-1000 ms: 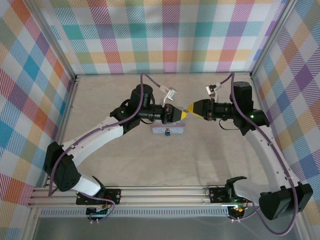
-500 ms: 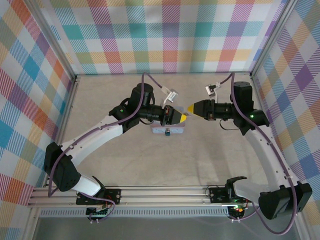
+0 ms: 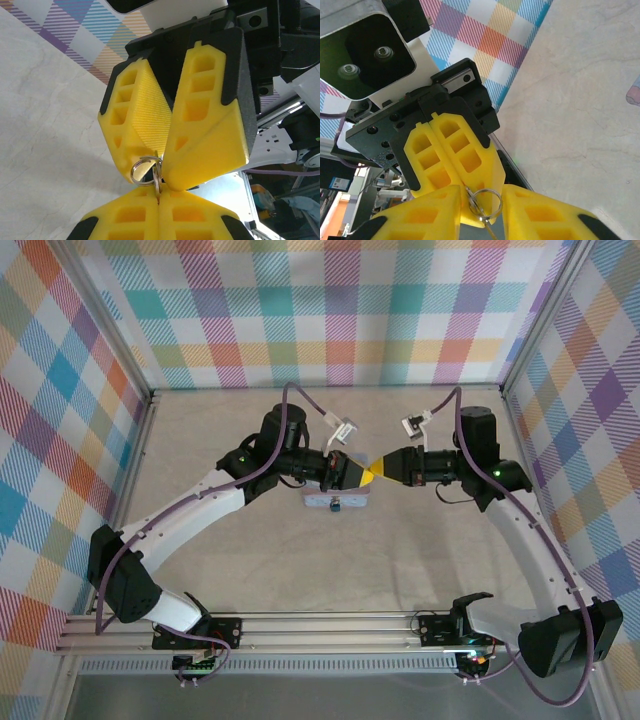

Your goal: Unlock a padlock with a key

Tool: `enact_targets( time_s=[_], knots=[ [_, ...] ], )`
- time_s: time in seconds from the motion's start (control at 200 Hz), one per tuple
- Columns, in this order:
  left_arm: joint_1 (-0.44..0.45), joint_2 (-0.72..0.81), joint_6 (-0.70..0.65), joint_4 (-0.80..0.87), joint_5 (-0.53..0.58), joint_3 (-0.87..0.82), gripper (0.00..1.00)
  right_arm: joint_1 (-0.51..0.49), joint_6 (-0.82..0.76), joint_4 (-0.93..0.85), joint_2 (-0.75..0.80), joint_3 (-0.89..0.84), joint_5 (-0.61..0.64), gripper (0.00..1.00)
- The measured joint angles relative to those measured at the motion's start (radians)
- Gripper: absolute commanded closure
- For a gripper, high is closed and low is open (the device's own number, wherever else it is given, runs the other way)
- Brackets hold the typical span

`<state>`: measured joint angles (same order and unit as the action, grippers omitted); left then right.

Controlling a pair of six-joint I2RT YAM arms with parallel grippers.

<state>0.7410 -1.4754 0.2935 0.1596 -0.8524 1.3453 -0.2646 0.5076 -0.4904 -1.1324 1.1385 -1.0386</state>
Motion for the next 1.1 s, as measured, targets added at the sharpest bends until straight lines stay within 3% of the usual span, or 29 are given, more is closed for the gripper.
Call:
enact_targets(
  time_s=[0.295,0.385,0.44,0.81,0.895,0.995,1.1],
  knots=[
    [-0.005,0.000,-0.011,0.023,-0.019,0.001,1.00,-0.004,-0.014,0.019,0.000,-0.001,-0.018,0.99],
    [-0.005,0.000,-0.020,0.023,-0.010,0.001,0.71,-0.005,-0.015,0.023,0.000,-0.001,-0.013,1.00],
    [-0.005,0.001,-0.019,0.025,0.006,0.001,0.60,-0.008,-0.013,0.030,0.000,-0.002,0.001,1.00],
    [-0.074,0.149,0.092,-0.097,0.098,-0.165,0.45,-0.010,0.088,0.166,0.034,-0.074,0.081,1.00],
    [-0.076,0.169,0.135,-0.163,0.117,-0.201,0.32,-0.010,0.141,0.245,0.056,-0.122,0.101,1.00],
    [-0.076,0.177,0.215,-0.266,0.152,-0.263,0.24,-0.010,0.223,0.376,0.101,-0.212,0.138,1.00],
    [-0.076,0.174,0.307,-0.361,0.201,-0.323,0.23,-0.012,0.312,0.517,0.143,-0.303,0.196,1.00]
  ],
)
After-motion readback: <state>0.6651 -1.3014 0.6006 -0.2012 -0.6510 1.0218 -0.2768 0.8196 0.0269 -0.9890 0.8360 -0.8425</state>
